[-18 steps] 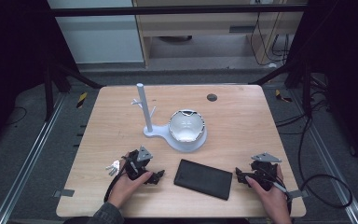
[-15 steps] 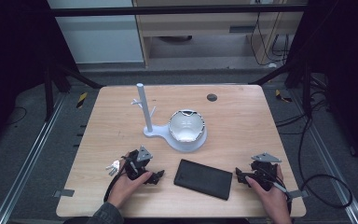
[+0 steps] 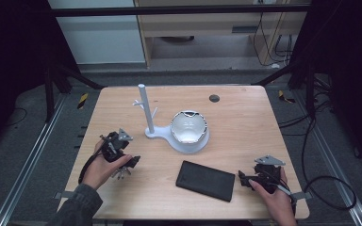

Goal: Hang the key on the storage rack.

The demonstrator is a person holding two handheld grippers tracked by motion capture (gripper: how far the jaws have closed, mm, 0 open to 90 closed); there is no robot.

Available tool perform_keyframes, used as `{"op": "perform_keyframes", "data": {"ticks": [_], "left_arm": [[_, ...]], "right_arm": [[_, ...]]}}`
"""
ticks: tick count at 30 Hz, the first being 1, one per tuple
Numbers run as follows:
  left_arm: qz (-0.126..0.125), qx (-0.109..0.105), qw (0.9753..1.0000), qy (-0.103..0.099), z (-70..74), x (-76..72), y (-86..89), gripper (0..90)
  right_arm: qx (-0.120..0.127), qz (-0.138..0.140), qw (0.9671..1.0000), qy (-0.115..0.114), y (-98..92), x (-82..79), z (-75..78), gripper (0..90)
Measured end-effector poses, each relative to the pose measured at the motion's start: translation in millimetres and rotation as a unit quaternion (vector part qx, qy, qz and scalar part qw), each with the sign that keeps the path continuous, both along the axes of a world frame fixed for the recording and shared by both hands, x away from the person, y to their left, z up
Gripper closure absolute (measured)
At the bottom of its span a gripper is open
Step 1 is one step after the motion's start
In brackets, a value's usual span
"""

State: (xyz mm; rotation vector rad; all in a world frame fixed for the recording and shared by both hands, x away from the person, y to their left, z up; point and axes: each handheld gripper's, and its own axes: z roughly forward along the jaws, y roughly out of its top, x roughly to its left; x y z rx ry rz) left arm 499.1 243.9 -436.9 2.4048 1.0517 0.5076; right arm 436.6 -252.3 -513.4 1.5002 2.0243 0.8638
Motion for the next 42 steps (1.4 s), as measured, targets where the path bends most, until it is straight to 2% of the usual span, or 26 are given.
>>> {"op": "perform_keyframes", "data": {"ticks": [2, 3, 4, 5, 7, 10, 13, 14, 17, 25, 33, 34, 35, 36, 38, 39, 40, 41, 42], "left_arm": [[0.001, 0.008, 1.0, 0.004, 0.1, -9.0, 7.2, 9.2], [0.0, 0.016, 0.9999, 0.004, 0.2, -12.9, 9.9, 9.5], [-0.003, 0.034, 0.9994, 0.01, -0.9, -18.8, 14.6, 10.5], [-0.003, 0.034, 0.9994, 0.01, -0.9, -18.8, 14.6, 11.3], [-0.001, 0.048, 0.9985, 0.027, -4.1, -21.7, 18.7, 11.8], [0.002, 0.053, 0.9972, 0.053, -10.8, -22.9, 21.3, 18.3], [0.004, 0.058, 0.9965, 0.061, -13.2, -22.3, 19.8, 21.1], [0.004, 0.062, 0.9956, 0.07, -16.4, -20.8, 18.8, 24.9], [0.006, 0.067, 0.9946, 0.08, -20.3, -19.4, 18.7, 25.3], [0.022, 0.065, 0.9929, 0.097, -29.9, -14.7, 23.9, 21.3], [0.025, 0.033, 0.9908, 0.129, -35.0, -10.2, 34.5, 20.5], [0.021, 0.027, 0.9904, 0.134, -35.1, -9.4, 36.0, 24.2], [0.017, 0.019, 0.9897, 0.141, -35.2, -8.7, 37.6, 24.2], [0.016, 0.017, 0.9898, 0.14, -34.8, -8.7, 38.8, 26.6], [0.009, 0.023, 0.9903, 0.137, -33.1, -7.9, 41.8, 34.6], [0.008, 0.024, 0.9907, 0.134, -31.6, -7.6, 44.7, 45.6], [0.007, 0.026, 0.9911, 0.131, -31.3, -7.2, 45.9, 51.1], [0.007, 0.026, 0.9911, 0.131, -31.3, -7.2, 45.9, 55.0], [0.009, 0.024, 0.991, 0.131, -30.9, -7.0, 46.7, 55.0]], "right_arm": [[0.001, -0.001, 1.0, 0.0, 0.1, -0.1, 0.0, 0.6], [0.0, 0.0, 1.0, 0.0, 0.0, 0.0, -0.1, 0.6], [0.002, -0.001, 1.0, 0.0, 0.2, -0.5, 0.0, 0.6], [0.002, -0.001, 1.0, 0.0, 0.2, -0.5, 0.0, 0.6], [0.002, -0.002, 1.0, 0.001, 0.3, -1.4, 0.0, 0.6], [0.001, -0.002, 1.0, 0.001, 0.2, -1.8, 0.0, 0.6], [0.001, -0.002, 1.0, 0.001, 0.2, -1.8, 0.0, 0.6], [0.001, -0.002, 1.0, 0.001, 0.2, -1.8, 0.0, 0.6], [0.001, -0.001, 1.0, 0.001, 0.1, -1.8, 0.0, 0.6], [0.001, -0.001, 1.0, 0.001, 0.2, -1.7, 0.0, 0.4], [0.001, -0.001, 1.0, 0.001, 0.2, -1.7, 0.0, 0.4], [0.001, -0.001, 1.0, 0.001, 0.2, -1.8, 0.0, 0.4], [0.001, -0.001, 1.0, 0.001, 0.2, -1.8, 0.0, 0.4], [0.001, -0.001, 1.0, 0.001, 0.2, -1.8, 0.0, 0.4], [0.001, 0.0, 1.0, 0.001, 0.2, -1.8, 0.0, 0.4], [0.001, 0.0, 1.0, 0.001, 0.2, -1.7, 0.0, 0.4], [0.002, -0.001, 1.0, 0.001, 0.2, -1.7, 0.0, 0.4], [0.002, -0.001, 1.0, 0.001, 0.2, -1.7, 0.0, 0.4], [0.001, 0.0, 1.0, 0.001, 0.1, -1.7, 0.0, 0.4]]}}
